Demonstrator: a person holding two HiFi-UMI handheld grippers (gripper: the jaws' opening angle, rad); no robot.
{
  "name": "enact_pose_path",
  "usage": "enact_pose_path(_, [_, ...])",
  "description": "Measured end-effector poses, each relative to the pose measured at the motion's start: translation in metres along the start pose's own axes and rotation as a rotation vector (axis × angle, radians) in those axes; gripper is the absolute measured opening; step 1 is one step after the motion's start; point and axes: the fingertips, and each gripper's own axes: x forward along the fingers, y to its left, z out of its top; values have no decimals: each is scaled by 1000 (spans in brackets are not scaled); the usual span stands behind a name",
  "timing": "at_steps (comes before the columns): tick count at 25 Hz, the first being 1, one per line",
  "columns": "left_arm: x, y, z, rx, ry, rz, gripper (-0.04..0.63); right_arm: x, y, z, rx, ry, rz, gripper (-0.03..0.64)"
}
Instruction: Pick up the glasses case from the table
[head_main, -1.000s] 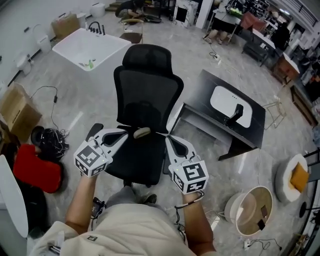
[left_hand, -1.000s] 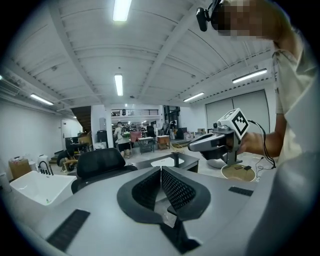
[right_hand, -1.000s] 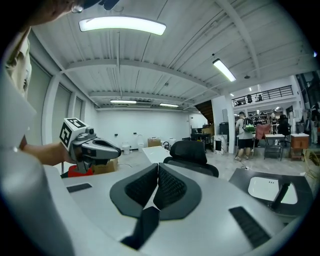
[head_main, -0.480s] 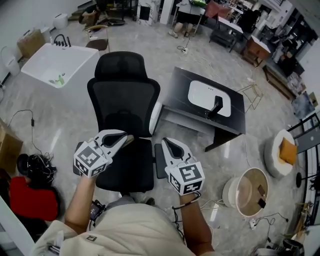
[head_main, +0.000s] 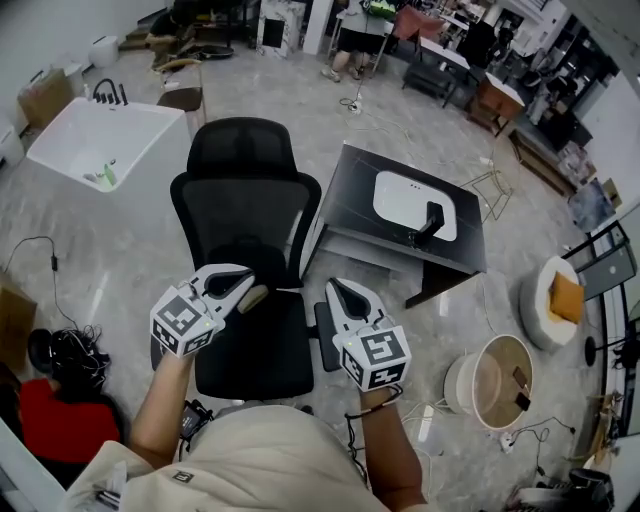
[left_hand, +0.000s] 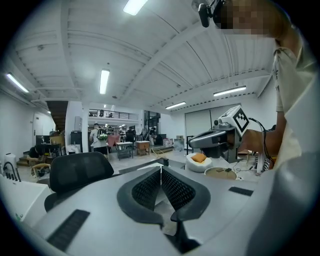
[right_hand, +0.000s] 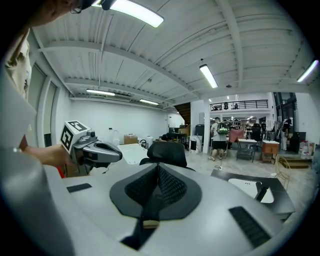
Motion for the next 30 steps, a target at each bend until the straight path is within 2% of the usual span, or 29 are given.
enact_pose_path(8, [10, 28, -28, -39, 8, -54, 23, 26, -5, -6, 18, 30, -56, 25])
enact_pose_path(15, [29, 49, -62, -87, 53, -43, 23, 54, -20, -33, 53, 70, -37, 25])
enact_pose_path(21, [41, 77, -80, -114, 105, 47, 23, 89, -39, -49, 76, 103, 52, 25])
enact_pose_path(30, [65, 110, -102, -195, 168, 175, 23, 140, -77, -64, 81, 171, 191, 25])
